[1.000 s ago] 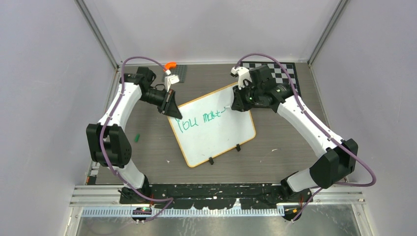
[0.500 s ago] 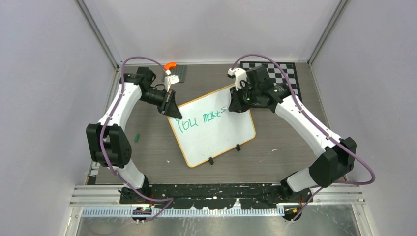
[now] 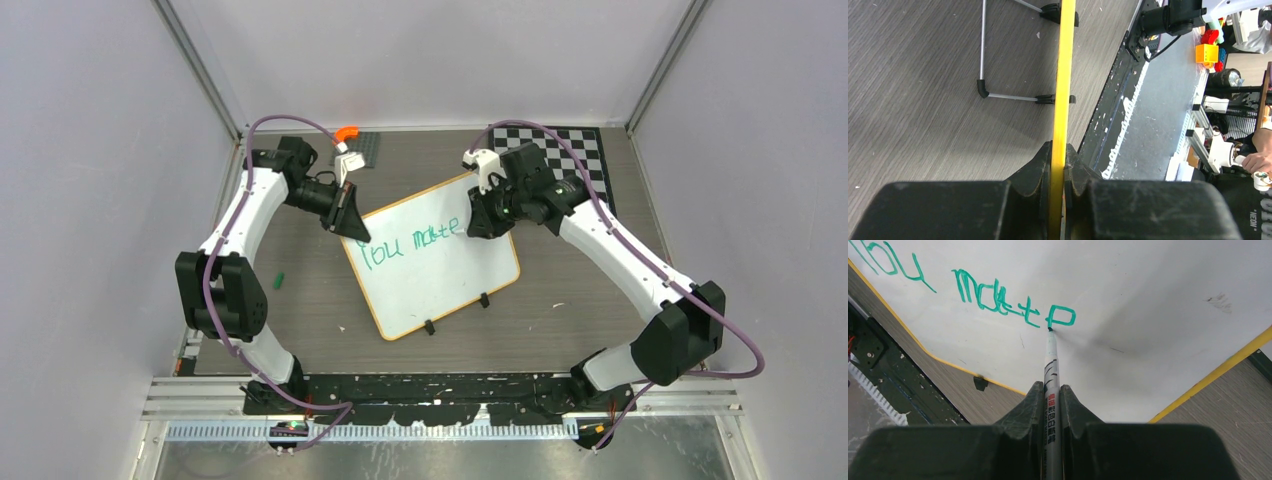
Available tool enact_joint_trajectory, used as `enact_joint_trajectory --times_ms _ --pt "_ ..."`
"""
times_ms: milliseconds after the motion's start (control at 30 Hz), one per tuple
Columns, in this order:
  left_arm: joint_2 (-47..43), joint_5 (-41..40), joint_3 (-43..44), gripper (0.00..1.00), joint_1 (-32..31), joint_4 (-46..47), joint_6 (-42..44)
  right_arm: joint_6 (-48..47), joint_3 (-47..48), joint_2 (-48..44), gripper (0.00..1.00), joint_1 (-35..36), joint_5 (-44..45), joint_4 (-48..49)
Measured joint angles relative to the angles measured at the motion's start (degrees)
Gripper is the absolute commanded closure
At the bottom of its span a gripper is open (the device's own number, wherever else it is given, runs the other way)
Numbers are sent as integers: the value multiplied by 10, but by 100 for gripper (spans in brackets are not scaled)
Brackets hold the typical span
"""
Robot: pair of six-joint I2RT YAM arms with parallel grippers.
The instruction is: Write a sentence on the whiteboard
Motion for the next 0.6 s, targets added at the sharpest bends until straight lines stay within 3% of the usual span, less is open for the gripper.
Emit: enact_joint_trajectory --times_ms 600 --pt "0 1 0 100 0 0 3 -33 35 -5 100 -12 23 -31"
